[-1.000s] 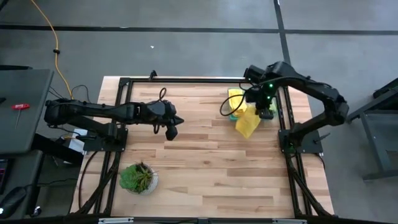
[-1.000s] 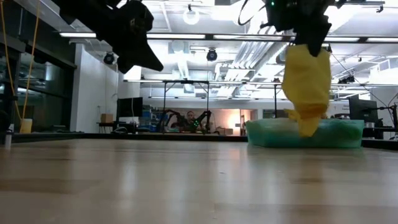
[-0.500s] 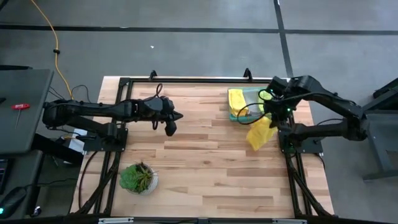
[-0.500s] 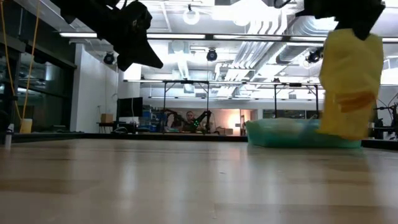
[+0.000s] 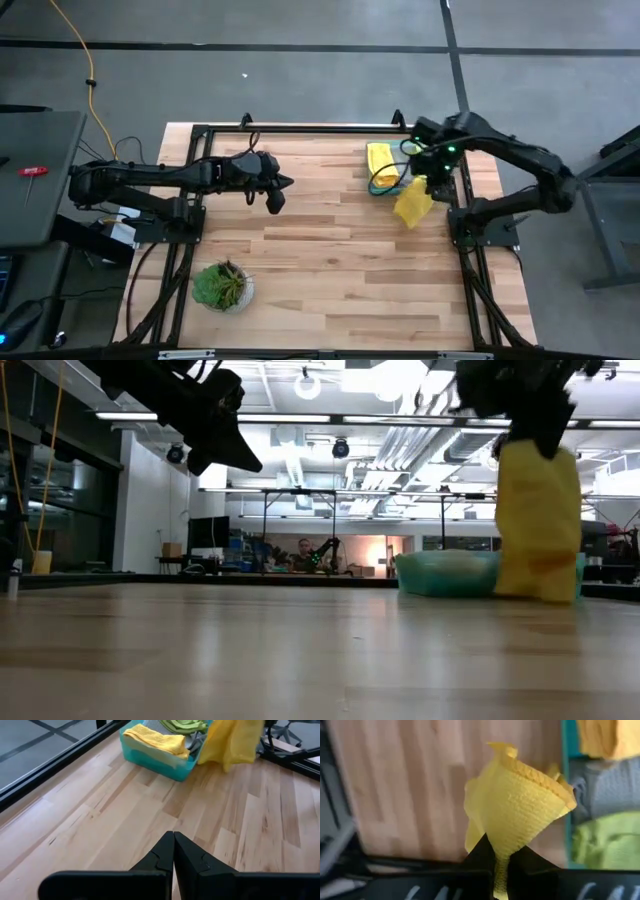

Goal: Fold microfiber towels
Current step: Fold the yellow towel

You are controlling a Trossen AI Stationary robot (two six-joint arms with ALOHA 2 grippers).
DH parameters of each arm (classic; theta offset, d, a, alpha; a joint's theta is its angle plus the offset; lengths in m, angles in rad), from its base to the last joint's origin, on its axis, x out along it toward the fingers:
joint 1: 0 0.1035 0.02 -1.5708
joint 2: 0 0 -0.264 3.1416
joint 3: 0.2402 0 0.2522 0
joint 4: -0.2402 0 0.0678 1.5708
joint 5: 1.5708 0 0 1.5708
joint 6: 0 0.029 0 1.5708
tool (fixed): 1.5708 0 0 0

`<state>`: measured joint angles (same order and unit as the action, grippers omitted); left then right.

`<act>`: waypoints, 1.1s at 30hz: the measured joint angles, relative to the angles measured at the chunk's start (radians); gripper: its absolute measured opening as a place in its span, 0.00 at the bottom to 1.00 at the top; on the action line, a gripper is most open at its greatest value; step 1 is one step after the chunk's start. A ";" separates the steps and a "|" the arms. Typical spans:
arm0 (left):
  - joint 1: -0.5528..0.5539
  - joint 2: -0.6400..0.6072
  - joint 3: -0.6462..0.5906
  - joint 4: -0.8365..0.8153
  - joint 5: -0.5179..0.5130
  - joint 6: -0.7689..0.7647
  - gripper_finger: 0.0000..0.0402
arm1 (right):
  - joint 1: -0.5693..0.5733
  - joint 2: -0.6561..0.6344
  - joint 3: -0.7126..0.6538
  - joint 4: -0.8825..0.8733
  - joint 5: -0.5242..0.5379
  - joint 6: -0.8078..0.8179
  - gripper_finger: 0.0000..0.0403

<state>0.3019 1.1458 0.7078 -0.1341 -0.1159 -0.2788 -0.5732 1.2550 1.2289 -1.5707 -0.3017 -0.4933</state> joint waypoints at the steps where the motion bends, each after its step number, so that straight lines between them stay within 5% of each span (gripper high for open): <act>1: 0.000 0.000 0.000 0.000 0.000 -0.001 0.00 | -0.009 0.030 0.000 0.000 0.048 -0.017 0.00; 4: -0.001 0.000 0.000 0.000 0.003 -0.015 0.00 | -0.053 0.115 0.000 0.001 0.184 -0.055 0.00; 10: -0.002 0.000 0.000 0.000 0.007 -0.032 0.00 | -0.156 0.253 0.074 0.018 0.122 -0.125 0.00; 21: -0.002 0.000 0.000 -0.005 0.009 -0.033 0.00 | -0.283 0.437 0.367 0.038 0.302 -0.128 0.00; 33: -0.003 -0.004 0.000 -0.009 0.084 -0.032 0.00 | -0.263 0.438 0.487 0.044 -0.019 -0.012 0.00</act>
<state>0.2993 1.1421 0.7078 -0.1427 -0.0320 -0.3112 -0.8363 1.6933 1.7162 -1.5264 -0.3211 -0.5056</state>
